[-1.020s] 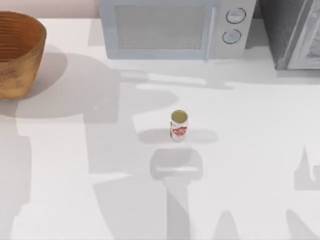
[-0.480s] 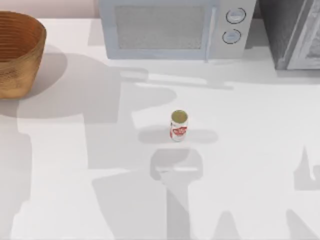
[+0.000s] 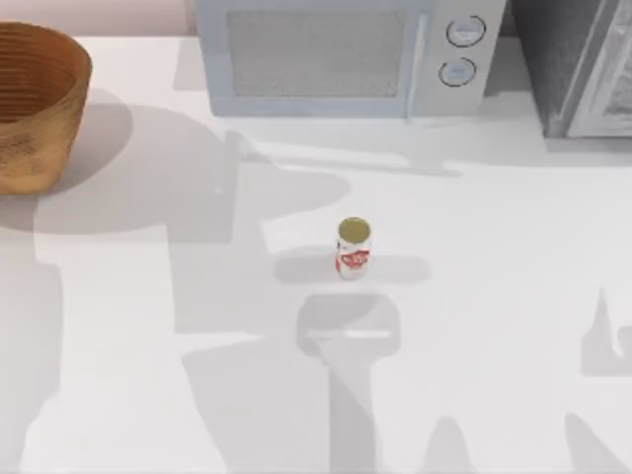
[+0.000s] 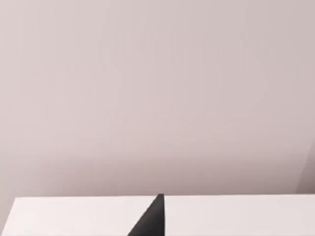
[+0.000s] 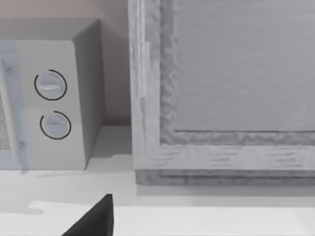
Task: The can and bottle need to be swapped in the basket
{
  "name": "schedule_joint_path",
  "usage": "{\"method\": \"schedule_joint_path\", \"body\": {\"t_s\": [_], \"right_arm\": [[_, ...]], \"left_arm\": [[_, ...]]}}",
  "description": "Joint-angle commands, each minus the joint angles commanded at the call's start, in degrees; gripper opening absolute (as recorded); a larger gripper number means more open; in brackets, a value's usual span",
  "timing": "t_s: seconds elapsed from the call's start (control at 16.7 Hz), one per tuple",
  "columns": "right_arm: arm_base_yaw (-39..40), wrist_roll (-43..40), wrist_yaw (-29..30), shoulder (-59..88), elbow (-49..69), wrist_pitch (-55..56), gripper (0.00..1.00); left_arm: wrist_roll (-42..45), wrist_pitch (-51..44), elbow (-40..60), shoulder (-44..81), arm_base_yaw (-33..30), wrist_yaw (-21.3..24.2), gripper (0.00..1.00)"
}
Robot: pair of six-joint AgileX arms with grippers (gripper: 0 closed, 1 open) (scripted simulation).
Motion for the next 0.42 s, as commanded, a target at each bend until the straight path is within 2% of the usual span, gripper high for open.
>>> {"method": "schedule_joint_path", "body": {"t_s": [0.06, 0.12, 0.42], "right_arm": [[0.0, 0.0, 0.0, 0.0, 0.0, 0.0, 1.0], [0.0, 0.0, 0.0, 0.0, 0.0, 0.0, 1.0], [0.0, 0.0, 0.0, 0.0, 0.0, 0.0, 1.0]], "left_arm": [[0.0, 0.0, 0.0, 0.0, 0.0, 0.0, 0.98], [0.0, 0.0, 0.0, 0.0, 0.0, 0.0, 1.0], [0.0, 0.0, 0.0, 0.0, 0.0, 0.0, 1.0]]}}
